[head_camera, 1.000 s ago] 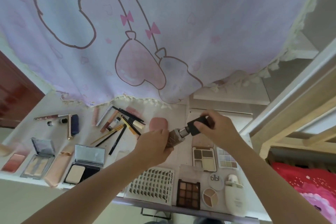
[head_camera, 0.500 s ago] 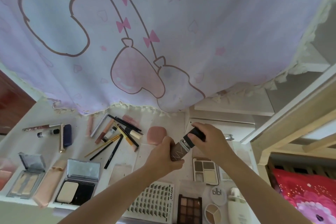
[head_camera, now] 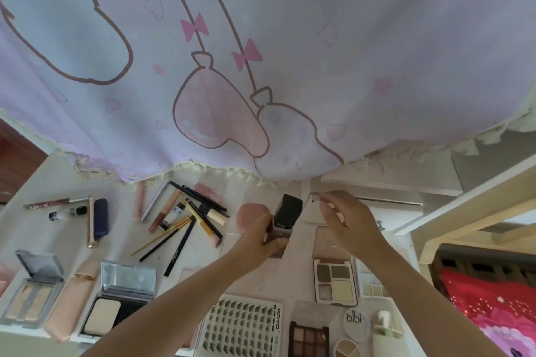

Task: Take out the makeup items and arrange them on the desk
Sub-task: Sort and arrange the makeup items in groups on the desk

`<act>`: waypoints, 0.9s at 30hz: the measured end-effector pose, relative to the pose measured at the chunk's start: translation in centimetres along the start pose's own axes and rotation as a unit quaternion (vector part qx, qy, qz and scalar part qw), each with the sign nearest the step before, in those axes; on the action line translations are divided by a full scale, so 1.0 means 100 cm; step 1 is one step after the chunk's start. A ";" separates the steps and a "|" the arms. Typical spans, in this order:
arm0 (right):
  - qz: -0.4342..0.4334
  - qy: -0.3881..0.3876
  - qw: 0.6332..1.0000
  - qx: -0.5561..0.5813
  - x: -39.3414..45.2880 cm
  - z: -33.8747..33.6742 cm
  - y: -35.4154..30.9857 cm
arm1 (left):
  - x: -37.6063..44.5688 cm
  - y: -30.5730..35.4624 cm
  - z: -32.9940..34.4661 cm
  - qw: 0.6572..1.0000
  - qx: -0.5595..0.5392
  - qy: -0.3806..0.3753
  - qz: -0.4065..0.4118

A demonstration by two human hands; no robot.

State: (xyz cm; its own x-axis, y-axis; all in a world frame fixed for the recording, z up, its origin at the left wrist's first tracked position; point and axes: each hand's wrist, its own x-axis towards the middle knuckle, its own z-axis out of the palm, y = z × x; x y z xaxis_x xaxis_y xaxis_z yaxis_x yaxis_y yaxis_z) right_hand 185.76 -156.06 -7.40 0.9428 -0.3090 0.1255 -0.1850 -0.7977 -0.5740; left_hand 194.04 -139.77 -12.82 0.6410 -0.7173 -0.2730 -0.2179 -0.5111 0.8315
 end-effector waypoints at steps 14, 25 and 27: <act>0.040 -0.039 0.962 -0.267 -0.008 0.034 0.051 | 0.065 -0.019 0.013 0.993 0.106 0.050 -0.029; 0.056 -0.016 0.955 -0.290 -0.009 0.041 0.049 | 0.067 -0.045 -0.006 0.927 0.372 -0.039 -0.012; 0.053 -0.011 0.956 -0.287 -0.009 0.042 0.051 | 0.066 -0.054 -0.014 0.909 0.406 -0.072 -0.053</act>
State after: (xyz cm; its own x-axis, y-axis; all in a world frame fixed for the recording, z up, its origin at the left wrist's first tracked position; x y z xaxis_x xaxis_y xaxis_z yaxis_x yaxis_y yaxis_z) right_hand 185.10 -157.66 -13.78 0.9149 -0.3976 0.0700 -0.3954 -0.9175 -0.0436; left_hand 200.46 -141.07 -18.50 0.5996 -0.6681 -0.4405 -0.6696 -0.7203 0.1810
